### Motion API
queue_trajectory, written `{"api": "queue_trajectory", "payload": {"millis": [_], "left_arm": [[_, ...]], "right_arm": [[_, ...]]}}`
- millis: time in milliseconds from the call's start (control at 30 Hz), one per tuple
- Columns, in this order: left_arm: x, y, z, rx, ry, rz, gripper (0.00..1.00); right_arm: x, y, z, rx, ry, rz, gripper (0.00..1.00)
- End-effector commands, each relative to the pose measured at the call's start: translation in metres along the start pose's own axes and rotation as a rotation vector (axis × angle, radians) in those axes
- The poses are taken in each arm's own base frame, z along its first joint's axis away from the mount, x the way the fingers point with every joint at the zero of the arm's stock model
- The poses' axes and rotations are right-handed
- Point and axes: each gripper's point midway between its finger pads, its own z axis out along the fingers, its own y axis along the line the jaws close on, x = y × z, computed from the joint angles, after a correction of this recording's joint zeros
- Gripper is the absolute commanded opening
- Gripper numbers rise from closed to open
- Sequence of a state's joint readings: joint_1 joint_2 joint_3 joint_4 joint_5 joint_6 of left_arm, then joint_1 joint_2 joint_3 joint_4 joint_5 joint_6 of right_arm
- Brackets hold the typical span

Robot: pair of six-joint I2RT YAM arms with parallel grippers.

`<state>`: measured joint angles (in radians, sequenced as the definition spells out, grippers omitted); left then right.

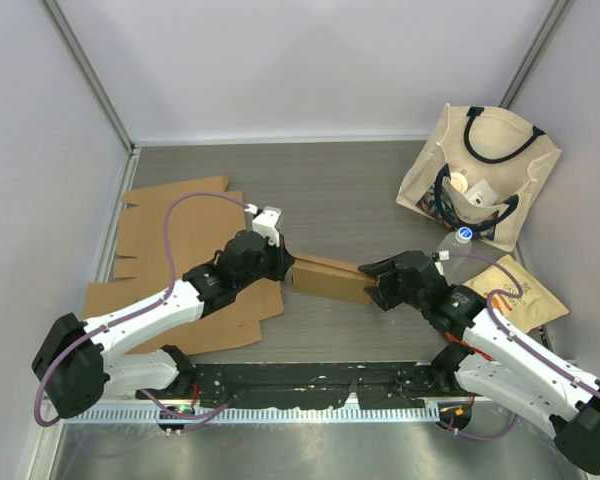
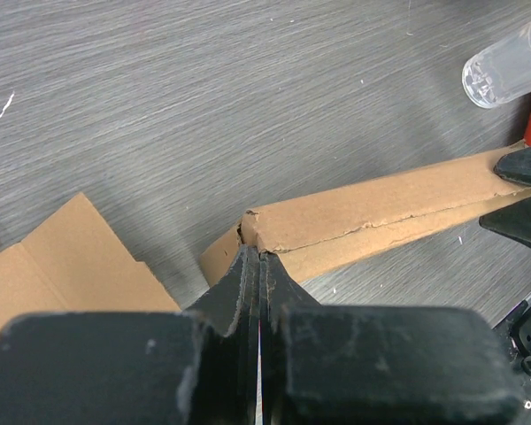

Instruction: Fold the paper box

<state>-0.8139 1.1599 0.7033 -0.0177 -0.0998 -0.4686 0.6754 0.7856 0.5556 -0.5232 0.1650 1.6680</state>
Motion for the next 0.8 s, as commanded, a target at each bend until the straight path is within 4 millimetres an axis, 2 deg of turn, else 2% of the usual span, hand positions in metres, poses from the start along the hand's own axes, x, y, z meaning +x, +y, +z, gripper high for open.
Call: {"api": "queue_trajectory", "payload": {"millis": [0,100,200,233,300,333,400,433,533,600,667,767], "left_arm": [[0.025,0.010,-0.004,-0.037,0.060,0.012,0.00],[0.029,0.010,-0.008,-0.032,0.063,0.004,0.02],[0.028,0.004,-0.017,0.009,0.050,0.001,0.25],[0.029,0.001,-0.022,0.033,0.056,0.000,0.39],[0.028,-0.003,-0.029,0.054,0.065,-0.016,0.50],[0.030,-0.008,-0.035,0.075,0.088,-0.020,0.61],[0.020,-0.018,-0.048,0.119,0.078,-0.036,0.70],[0.014,-0.022,-0.053,0.126,0.087,-0.066,0.85],[-0.005,-0.027,-0.062,0.164,0.115,-0.202,0.91],[-0.018,-0.022,-0.062,0.188,0.111,-0.342,0.95],[-0.036,-0.015,-0.056,0.211,0.083,-0.536,0.92],[-0.043,-0.009,-0.045,0.208,0.099,-0.715,0.88]], "right_arm": [[0.003,-0.002,0.007,-0.028,0.017,0.086,0.55],[0.000,-0.012,0.011,-0.011,0.006,0.089,0.52],[0.000,-0.021,0.014,0.005,0.004,0.093,0.50],[0.000,-0.024,0.015,0.010,0.002,0.090,0.50],[0.000,-0.028,0.017,0.017,0.002,0.088,0.51],[0.000,-0.029,0.017,0.020,0.002,0.082,0.50],[0.000,-0.030,0.017,0.020,0.002,0.073,0.50],[0.000,-0.029,0.017,0.019,0.002,0.067,0.50],[-0.001,-0.028,0.017,0.015,-0.005,0.051,0.50],[-0.002,-0.027,0.017,0.007,-0.007,0.037,0.50],[-0.002,-0.026,0.016,0.002,-0.007,0.028,0.50],[-0.002,-0.024,0.016,0.002,-0.007,0.018,0.50]]}}
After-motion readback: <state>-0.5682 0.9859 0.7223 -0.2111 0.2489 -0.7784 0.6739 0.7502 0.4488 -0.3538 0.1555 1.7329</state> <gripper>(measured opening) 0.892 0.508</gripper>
